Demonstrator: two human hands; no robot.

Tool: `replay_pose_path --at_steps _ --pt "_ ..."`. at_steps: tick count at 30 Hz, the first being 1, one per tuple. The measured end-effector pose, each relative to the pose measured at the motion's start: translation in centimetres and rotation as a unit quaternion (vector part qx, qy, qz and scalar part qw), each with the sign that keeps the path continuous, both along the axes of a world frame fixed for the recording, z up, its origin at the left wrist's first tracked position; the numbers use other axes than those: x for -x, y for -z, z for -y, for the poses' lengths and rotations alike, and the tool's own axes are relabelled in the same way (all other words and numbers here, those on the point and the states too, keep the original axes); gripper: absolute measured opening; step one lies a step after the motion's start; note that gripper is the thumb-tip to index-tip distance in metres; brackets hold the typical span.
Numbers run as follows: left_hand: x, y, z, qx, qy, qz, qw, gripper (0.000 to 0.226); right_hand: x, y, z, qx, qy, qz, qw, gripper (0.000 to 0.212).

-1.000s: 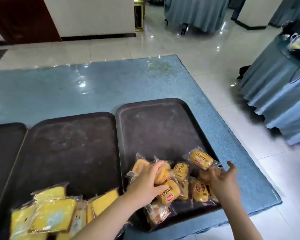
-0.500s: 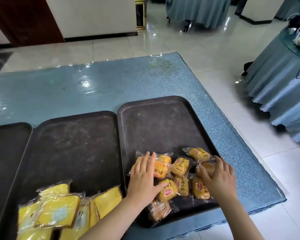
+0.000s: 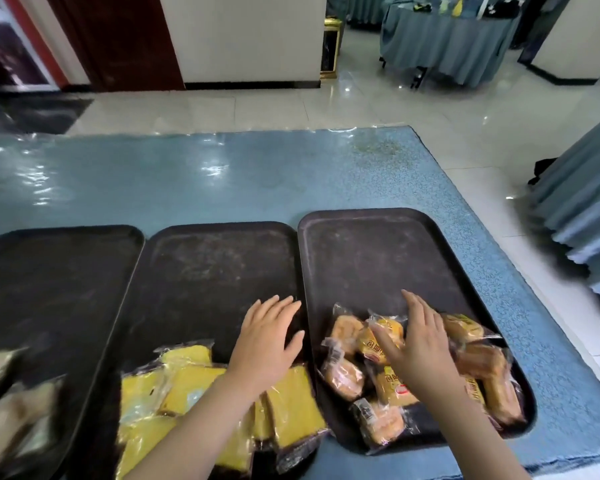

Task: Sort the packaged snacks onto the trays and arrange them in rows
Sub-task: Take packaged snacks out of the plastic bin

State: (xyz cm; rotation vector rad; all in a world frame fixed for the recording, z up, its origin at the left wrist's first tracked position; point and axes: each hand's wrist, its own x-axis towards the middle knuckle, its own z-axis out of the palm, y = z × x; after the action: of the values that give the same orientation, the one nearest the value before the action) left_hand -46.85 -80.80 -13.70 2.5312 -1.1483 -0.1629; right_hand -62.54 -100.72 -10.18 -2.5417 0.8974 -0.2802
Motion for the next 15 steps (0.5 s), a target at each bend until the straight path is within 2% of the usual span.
replay_pose_path --at_steps 8,12,15 --pt "-7.2 -1.1 -16.1 0.028 -0.119 0.014 0.992 0.054 -9.7 -1.3 -12.4 0.014 -0.109 -0.005 0.994 0.067" --pt "-11.8 -1.2 -26.9 0.023 -0.146 0.025 0.989 0.045 -15.1 -1.3 -20.3 0.036 -0.116 0.004 0.993 0.065" --pt "-15.0 -1.6 -35.3 0.007 -0.167 0.023 0.986 0.047 -18.5 -1.4 -26.9 0.029 -0.11 0.008 0.994 0.064"
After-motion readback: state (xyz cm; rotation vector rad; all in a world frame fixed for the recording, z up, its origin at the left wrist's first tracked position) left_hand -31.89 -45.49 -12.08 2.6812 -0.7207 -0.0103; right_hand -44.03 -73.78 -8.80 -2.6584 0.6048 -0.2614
